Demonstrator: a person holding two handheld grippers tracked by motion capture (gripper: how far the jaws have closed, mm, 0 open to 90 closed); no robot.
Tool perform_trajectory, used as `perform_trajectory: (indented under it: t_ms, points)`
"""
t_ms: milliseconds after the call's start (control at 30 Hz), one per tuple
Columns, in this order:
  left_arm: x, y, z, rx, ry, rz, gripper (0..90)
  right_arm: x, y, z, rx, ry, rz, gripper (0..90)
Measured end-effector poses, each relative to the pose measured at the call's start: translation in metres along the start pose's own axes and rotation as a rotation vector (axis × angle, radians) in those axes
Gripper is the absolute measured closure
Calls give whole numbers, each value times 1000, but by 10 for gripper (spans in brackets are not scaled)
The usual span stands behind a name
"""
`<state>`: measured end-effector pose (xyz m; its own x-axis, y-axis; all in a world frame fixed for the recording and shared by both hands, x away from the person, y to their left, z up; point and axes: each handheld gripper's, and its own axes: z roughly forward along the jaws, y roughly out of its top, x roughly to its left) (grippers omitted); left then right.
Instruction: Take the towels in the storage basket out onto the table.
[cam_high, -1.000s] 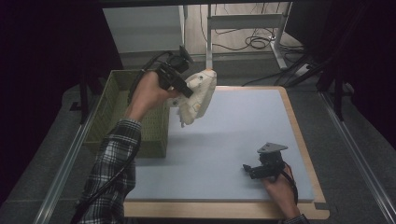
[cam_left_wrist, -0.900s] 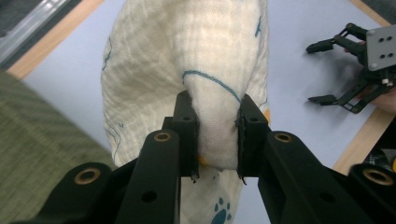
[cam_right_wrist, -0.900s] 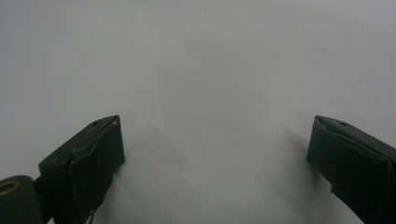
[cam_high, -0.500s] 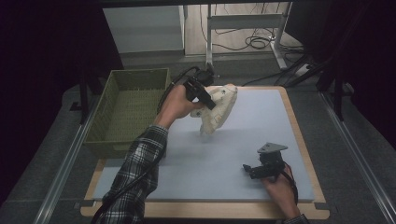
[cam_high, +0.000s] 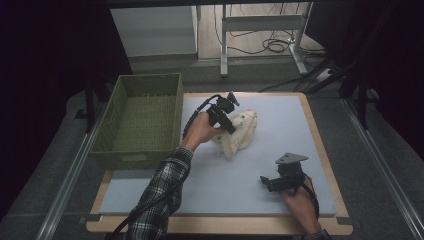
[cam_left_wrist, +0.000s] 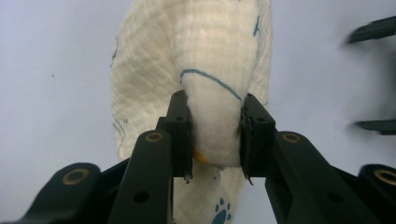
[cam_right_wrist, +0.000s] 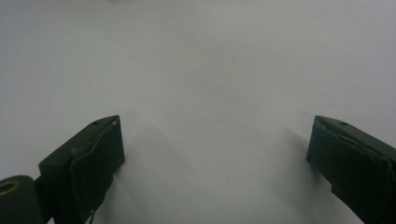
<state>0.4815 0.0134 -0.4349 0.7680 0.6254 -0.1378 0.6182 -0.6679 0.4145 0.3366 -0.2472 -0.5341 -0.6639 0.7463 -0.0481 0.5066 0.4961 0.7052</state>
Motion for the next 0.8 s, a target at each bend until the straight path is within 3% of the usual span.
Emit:
perform_trajectory:
  t_ms: [133, 267, 367, 533, 700, 800]
  points:
    - [9, -8, 19, -11, -13, -34, 667, 0, 0, 0, -1, 0, 1, 40]
    - [13, -15, 33, -16, -2, -28, 587, 0, 0, 0, -1, -1, 1, 40]
    - [15, -22, 43, -26, 15, -22, 367, 0, 0, 0, 0, 0, 2, 40]
    - [6, -25, 30, -61, 19, 22, 203, 0, 0, 0, 2, 0, 1, 39]
    - [2, -32, 12, -77, 39, 41, 189, 0, 1, 1, 13, 11, -5, 16]
    - [2, -40, 3, -93, 46, 41, 234, -1, 2, 1, 20, 13, -1, 35]
